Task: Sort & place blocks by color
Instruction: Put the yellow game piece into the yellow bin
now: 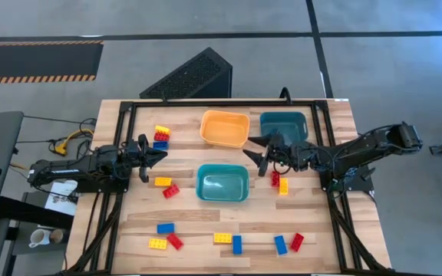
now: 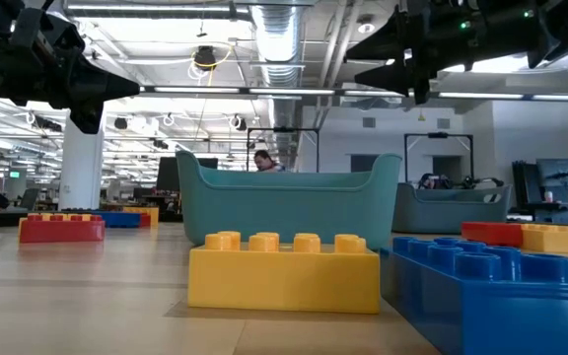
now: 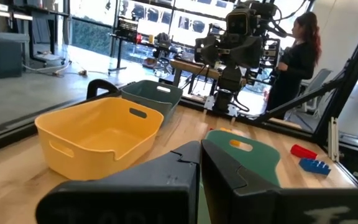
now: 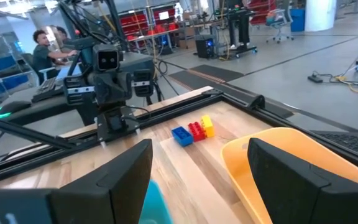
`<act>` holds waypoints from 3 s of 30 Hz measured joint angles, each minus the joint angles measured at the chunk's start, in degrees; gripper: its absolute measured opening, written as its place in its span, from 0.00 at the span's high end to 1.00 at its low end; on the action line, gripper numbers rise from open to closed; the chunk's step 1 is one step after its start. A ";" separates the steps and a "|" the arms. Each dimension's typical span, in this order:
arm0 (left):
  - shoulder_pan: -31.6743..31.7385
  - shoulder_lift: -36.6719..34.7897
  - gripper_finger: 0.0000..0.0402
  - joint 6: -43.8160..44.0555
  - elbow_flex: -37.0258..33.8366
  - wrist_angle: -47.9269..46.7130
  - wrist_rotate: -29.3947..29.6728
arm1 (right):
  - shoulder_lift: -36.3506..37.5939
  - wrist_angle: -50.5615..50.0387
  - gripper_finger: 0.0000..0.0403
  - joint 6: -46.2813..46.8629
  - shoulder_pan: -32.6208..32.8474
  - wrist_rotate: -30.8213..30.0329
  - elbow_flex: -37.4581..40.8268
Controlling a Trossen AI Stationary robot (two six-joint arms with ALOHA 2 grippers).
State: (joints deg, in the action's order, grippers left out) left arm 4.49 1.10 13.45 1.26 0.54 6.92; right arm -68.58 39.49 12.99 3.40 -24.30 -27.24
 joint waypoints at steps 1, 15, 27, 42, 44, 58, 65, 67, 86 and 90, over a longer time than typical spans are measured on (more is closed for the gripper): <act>0.00 0.02 1.00 -0.07 -0.02 0.00 0.00 | 0.00 0.00 0.29 -0.01 0.00 0.20 0.00; 0.00 0.01 1.00 -0.15 0.00 0.09 0.98 | 0.00 0.00 0.29 -0.01 0.00 0.33 0.00; 0.00 0.38 0.70 2.32 1.94 -2.30 3.25 | 0.00 0.02 0.29 -0.01 0.00 0.33 0.00; 4.16 28.58 0.38 3.29 23.15 -26.86 20.93 | 0.02 1.19 0.29 -0.04 -0.04 0.31 0.00; 7.17 33.87 0.39 3.22 25.66 -28.72 20.81 | 0.02 1.52 0.29 -0.35 -0.04 0.31 0.00; 30.49 59.69 0.29 -8.58 35.62 -27.93 4.75 | 2.77 1.42 0.29 -1.67 0.39 2.04 0.00; 38.17 71.67 0.28 -13.27 40.70 -31.05 0.61 | 3.07 0.82 0.29 -2.84 1.08 1.97 0.00; 39.37 74.69 0.28 -14.83 42.13 -32.28 1.25 | 3.06 0.80 0.29 -2.99 1.18 2.02 0.00; 43.17 84.06 0.28 -24.73 45.00 -34.38 0.57 | 3.04 0.74 0.29 -4.01 1.40 1.95 0.00; 43.19 83.84 0.28 -25.49 44.64 -35.17 -0.22 | 3.04 0.70 0.29 -4.01 1.40 1.94 0.00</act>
State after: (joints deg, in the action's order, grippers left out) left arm 47.68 84.94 -12.04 45.90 -34.63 6.69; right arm -65.54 40.18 8.97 4.80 -22.36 -27.24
